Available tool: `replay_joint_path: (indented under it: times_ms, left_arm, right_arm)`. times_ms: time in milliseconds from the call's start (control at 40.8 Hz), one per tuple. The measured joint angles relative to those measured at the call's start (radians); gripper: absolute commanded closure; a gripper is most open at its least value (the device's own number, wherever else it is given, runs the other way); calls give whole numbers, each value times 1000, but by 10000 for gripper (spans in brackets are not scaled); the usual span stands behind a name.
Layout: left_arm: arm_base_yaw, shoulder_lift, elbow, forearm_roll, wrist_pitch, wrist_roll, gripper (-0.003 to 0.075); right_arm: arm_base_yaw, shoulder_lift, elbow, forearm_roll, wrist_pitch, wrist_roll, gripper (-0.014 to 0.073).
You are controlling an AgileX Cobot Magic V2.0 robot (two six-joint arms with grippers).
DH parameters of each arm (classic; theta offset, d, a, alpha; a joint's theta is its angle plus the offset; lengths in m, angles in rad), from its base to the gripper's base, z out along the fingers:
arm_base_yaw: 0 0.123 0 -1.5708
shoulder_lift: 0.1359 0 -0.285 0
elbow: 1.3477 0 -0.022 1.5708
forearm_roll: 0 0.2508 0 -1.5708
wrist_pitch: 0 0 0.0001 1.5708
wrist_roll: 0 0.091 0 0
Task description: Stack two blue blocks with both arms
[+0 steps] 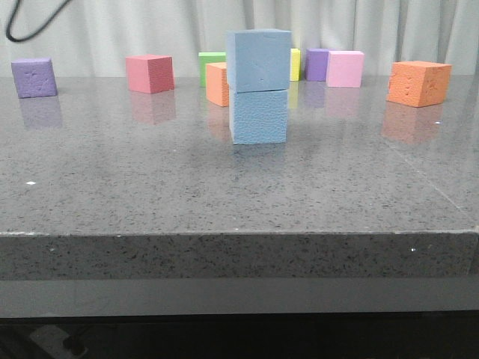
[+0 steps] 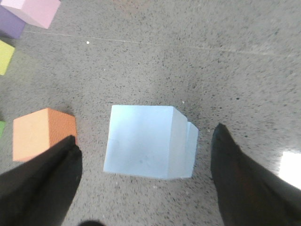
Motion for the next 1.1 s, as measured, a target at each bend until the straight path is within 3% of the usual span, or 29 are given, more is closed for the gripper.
replay_joint_path:
  times_ms: [294,540,687,834,1104]
  left_arm:
    - [0,-155,0,0,65,-172,167]
    - [0,-234,0,2,163,-504,177]
    - [0,-290,51,10,169,-621,177]
    - [-5,-376,182,40,169,-674,177]
    - [-9,-627,583,213,80,-819,177]
  right_arm:
    - [0,0,0,0,0,0,76]
    - [0,0,0,0,0,0,76]
    - [0,0,0,1,0,0,76]
    - [0,0,0,1,0,0,76]
    - [0,0,0,1,0,0,76]
